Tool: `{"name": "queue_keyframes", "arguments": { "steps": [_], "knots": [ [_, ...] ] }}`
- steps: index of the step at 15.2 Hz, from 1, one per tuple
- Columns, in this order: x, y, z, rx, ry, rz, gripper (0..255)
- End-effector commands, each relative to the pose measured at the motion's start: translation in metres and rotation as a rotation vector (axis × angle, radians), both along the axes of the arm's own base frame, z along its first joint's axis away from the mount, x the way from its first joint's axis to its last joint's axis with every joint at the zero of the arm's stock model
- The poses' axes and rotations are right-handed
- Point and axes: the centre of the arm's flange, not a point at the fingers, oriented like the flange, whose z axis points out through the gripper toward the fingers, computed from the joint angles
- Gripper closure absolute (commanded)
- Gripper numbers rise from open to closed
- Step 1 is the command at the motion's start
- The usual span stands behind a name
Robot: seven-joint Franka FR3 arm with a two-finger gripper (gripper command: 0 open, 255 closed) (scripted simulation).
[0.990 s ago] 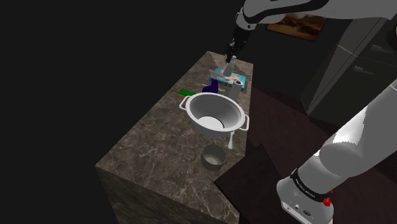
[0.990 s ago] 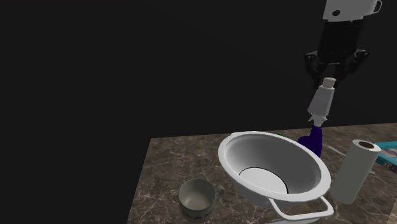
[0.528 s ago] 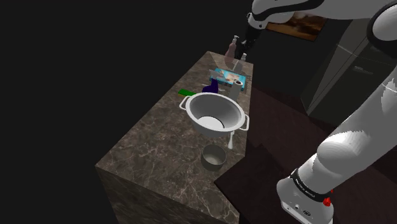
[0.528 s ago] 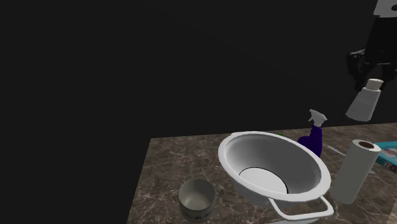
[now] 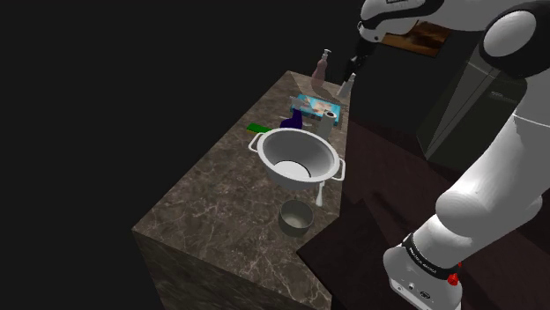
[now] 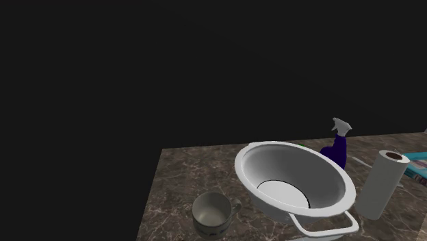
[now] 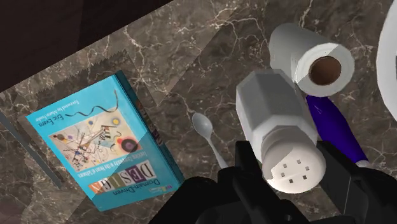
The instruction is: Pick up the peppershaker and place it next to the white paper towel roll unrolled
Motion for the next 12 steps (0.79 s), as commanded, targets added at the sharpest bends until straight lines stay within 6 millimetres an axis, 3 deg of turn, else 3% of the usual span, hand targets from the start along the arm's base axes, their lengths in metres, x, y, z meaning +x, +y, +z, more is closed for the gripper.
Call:
{"name": "queue_keyframes", "arguments": {
  "steps": [1,7,12],
  "knots": [
    [0.002,-0.026,0.003,0.000,0.000,0.002,255],
    [0.003,-0.099,0.003,0.000,0.000,0.002,255],
    [0.003,-0.099,-0.024,0.000,0.000,0.002,255]
  ]
}}
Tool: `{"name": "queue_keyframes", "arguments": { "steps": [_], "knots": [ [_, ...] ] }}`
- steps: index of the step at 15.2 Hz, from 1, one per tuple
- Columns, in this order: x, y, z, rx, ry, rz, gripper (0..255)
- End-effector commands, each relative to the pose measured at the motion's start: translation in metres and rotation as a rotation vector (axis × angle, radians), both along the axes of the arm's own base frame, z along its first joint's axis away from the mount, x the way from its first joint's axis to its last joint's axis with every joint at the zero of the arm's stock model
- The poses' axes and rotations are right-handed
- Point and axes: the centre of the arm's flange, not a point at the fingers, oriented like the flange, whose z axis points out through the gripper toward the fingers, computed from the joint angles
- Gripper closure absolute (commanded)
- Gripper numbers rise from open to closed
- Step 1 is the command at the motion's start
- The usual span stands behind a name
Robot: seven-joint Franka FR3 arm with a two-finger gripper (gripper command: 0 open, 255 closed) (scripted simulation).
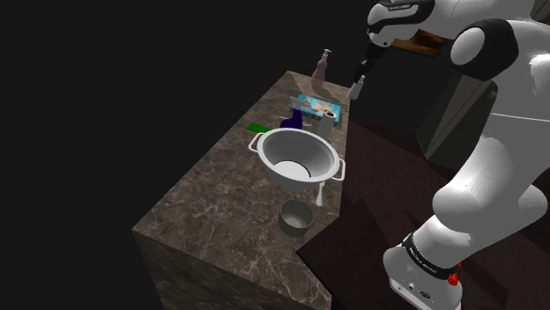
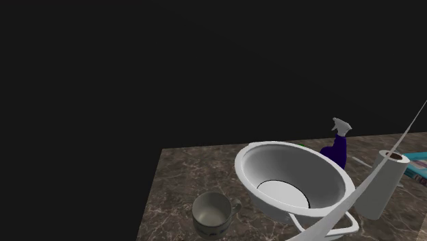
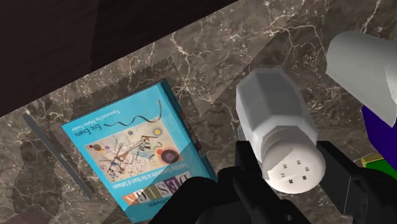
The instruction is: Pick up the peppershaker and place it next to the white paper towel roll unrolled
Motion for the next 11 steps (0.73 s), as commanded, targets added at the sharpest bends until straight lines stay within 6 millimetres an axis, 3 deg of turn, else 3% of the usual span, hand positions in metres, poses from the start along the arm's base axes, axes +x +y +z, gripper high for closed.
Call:
{"name": "queue_keyframes", "arguments": {
  "steps": [1,11],
  "knots": [
    [0.000,-0.001,-0.011,0.000,-0.001,0.000,255],
    [0.000,-0.001,-0.064,0.000,-0.001,0.000,255]
  ]
}}
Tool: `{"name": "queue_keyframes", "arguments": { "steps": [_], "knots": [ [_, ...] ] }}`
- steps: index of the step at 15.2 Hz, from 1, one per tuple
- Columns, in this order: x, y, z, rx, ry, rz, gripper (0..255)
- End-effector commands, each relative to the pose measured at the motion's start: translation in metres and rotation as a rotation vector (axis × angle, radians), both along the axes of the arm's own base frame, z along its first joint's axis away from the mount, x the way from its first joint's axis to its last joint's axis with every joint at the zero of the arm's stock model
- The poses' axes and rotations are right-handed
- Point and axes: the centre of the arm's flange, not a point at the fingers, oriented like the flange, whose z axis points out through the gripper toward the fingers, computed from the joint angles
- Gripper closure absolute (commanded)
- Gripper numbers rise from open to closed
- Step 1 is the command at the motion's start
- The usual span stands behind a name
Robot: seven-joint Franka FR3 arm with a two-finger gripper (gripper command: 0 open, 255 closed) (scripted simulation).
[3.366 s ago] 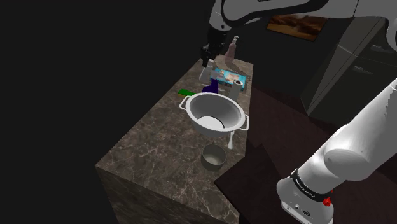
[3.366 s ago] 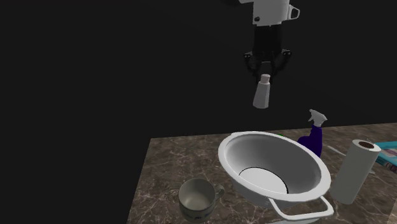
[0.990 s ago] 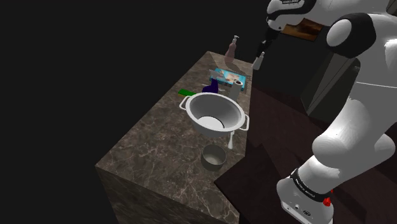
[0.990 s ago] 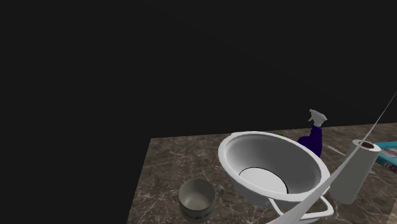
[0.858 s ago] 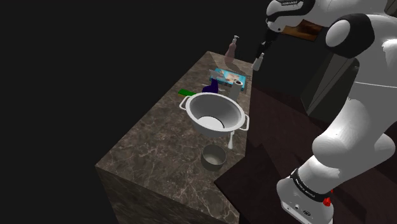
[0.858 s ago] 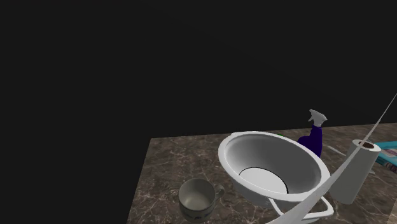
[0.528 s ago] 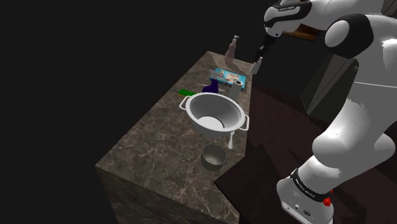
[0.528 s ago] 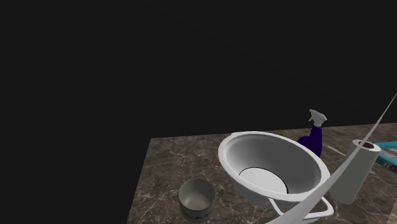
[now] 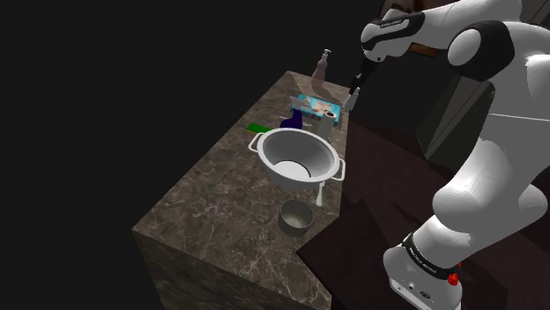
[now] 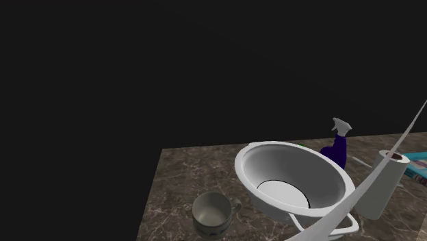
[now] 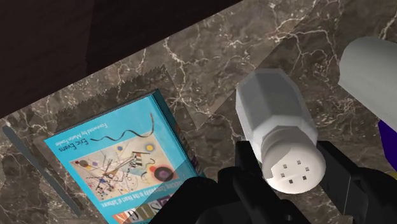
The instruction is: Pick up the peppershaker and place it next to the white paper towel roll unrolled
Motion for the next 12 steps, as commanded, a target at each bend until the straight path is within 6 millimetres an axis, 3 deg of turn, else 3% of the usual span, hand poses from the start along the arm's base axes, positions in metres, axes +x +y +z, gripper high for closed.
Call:
{"name": "queue_keyframes", "arguments": {
  "steps": [1,12],
  "knots": [
    [0.001,0.000,-0.011,0.000,0.000,0.000,255],
    [0.001,0.000,-0.069,0.000,0.000,0.000,255]
  ]
}}
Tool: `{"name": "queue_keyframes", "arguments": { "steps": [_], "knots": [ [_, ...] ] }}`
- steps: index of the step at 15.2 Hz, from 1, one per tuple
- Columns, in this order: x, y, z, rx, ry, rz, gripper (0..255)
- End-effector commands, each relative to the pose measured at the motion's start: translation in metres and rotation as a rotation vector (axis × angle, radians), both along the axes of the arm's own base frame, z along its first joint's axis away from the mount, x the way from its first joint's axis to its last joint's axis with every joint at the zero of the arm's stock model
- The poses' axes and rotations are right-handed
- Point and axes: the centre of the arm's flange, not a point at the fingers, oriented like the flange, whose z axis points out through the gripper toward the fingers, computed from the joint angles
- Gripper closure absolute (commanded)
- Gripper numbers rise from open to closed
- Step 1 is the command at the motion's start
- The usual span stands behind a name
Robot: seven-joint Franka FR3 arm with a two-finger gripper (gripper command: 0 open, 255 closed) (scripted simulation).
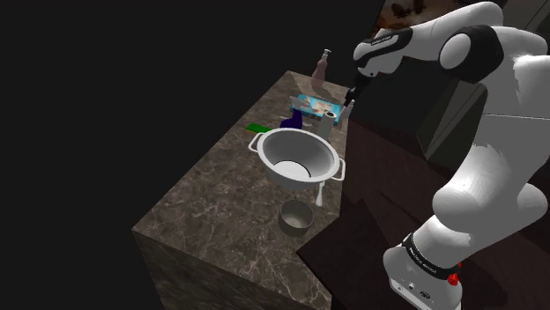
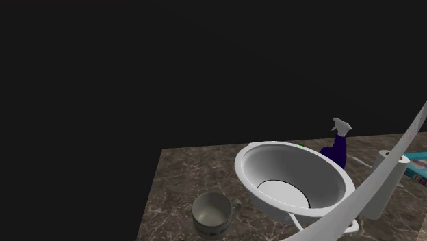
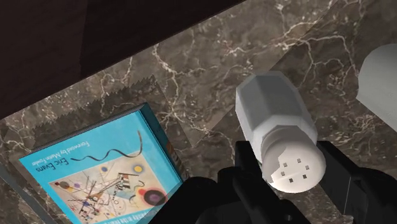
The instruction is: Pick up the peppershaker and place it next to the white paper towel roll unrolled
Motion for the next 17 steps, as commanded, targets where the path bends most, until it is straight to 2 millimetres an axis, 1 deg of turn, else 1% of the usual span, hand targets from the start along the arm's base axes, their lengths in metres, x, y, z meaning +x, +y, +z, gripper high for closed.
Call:
{"name": "queue_keyframes", "arguments": {
  "steps": [1,17],
  "knots": [
    [0.000,0.000,-0.011,0.000,-0.001,0.000,255],
    [0.000,0.000,-0.095,0.000,-0.001,0.000,255]
  ]
}}
